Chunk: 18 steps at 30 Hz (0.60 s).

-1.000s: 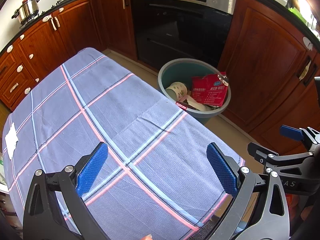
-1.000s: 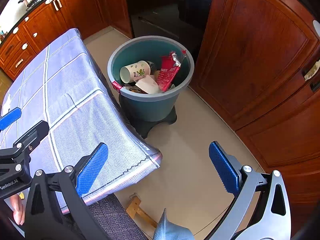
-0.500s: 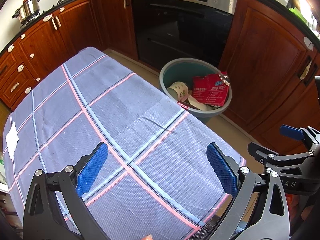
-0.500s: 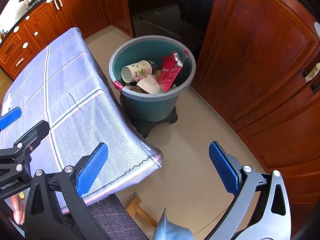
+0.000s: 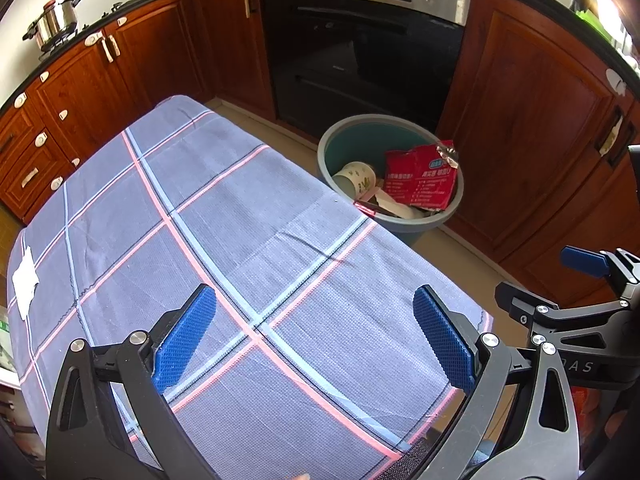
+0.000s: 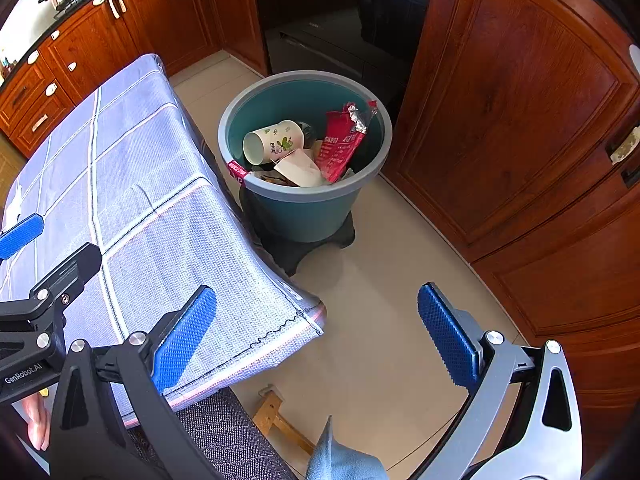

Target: Collect trash

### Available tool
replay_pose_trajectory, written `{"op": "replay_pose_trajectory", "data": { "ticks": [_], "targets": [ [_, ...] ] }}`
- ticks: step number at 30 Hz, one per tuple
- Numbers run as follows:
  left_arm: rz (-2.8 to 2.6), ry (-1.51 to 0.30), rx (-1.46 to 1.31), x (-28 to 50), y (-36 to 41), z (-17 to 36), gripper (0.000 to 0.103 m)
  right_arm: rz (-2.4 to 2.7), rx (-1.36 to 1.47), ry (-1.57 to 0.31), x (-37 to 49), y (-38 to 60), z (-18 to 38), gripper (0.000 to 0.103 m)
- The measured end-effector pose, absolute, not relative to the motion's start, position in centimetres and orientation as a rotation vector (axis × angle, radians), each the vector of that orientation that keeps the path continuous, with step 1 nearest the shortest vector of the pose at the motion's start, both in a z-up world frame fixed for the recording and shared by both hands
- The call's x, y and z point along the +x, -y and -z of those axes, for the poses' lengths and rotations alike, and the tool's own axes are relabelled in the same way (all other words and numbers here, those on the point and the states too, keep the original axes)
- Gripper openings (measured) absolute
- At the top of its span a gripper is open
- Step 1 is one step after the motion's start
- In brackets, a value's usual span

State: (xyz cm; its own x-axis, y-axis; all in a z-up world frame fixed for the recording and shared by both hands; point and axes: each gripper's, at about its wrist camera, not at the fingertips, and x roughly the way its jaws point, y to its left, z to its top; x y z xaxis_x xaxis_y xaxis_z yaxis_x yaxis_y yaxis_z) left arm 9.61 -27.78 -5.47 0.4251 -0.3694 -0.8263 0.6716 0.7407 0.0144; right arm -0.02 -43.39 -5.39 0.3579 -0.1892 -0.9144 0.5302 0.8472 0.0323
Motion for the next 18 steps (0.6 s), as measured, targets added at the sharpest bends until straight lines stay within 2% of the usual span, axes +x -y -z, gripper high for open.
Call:
{"op": "replay_pose_trajectory", "data": {
  "ticks": [18],
  "targets": [
    [0.658, -0.939, 0.375, 9.93, 27.27, 5.99, 0.099, 0.476, 0.341, -1.115, 0.03, 43.25, 5.58, 0.097]
  ]
}}
